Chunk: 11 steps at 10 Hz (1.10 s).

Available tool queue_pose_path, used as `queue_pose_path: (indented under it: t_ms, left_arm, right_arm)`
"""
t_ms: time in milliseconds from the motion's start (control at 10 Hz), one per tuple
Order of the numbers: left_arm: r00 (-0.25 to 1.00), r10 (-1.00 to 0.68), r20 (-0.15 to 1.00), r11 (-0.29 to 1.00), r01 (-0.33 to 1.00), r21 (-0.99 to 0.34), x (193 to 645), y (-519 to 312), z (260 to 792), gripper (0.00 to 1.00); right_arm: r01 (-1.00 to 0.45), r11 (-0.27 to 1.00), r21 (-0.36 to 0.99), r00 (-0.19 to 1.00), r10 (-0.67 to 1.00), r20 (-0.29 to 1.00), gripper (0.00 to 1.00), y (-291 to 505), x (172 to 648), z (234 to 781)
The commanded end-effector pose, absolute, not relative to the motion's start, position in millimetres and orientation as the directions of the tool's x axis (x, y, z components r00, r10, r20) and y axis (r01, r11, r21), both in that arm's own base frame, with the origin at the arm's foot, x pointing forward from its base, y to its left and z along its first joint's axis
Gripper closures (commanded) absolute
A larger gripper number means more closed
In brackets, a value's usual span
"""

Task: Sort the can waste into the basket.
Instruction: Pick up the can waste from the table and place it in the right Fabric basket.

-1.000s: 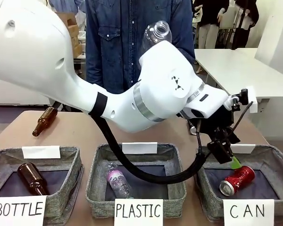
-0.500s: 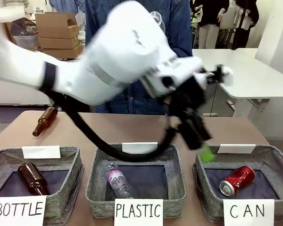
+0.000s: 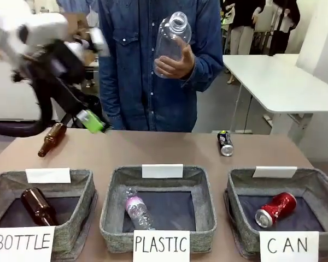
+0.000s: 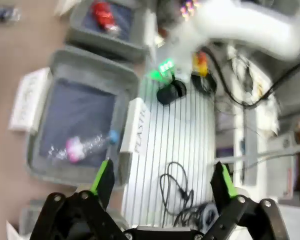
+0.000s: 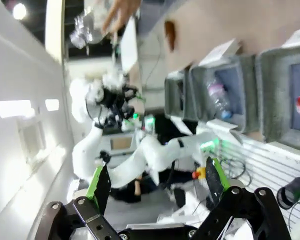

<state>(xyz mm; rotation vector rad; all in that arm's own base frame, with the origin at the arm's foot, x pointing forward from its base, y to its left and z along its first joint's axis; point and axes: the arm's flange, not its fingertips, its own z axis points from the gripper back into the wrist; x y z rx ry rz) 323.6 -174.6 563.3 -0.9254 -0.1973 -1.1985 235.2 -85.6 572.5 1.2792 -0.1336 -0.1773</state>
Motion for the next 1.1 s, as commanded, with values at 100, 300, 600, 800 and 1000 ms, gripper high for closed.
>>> queue_pose_path:
  t_ms: [100,300,600,800,1000]
  left_arm:
    - [0.823,-0.227,0.521,0.446,0.563,-0.696,316.6,-16.1,570.0,0.0]
    - [0.945,0.209,0.252,0.37,0.162,-0.915,328.9,72.6,550.6,0.0]
    - [0.921,-0.097,0.378,0.464,0.378,-0.801,314.1,106.3,538.7,0.0]
    - [0.921,-0.097,0.378,0.464,0.378,-0.801,314.1,106.3,538.7,0.0]
    - [0.921,-0.097,0.378,0.464,0.378,-0.801,314.1,106.3,538.7,0.0]
  right_arm:
    - [0.05,0.165,0.985,0.999,-0.03,-0.046,0.0,-53.8,305.4,543.1]
    - [0.018,0.013,1.0,1.0,0.005,-0.018,0.0,-28.7,326.4,534.7]
    - [0.093,0.01,0.996,0.993,-0.078,-0.092,0.0,21.4,352.2,525.8]
    - [0.058,-0.003,0.998,0.998,0.002,-0.058,0.0,-11.4,335.7,524.3]
    - [0.058,-0.003,0.998,0.998,0.002,-0.058,0.0,-11.4,335.7,524.3]
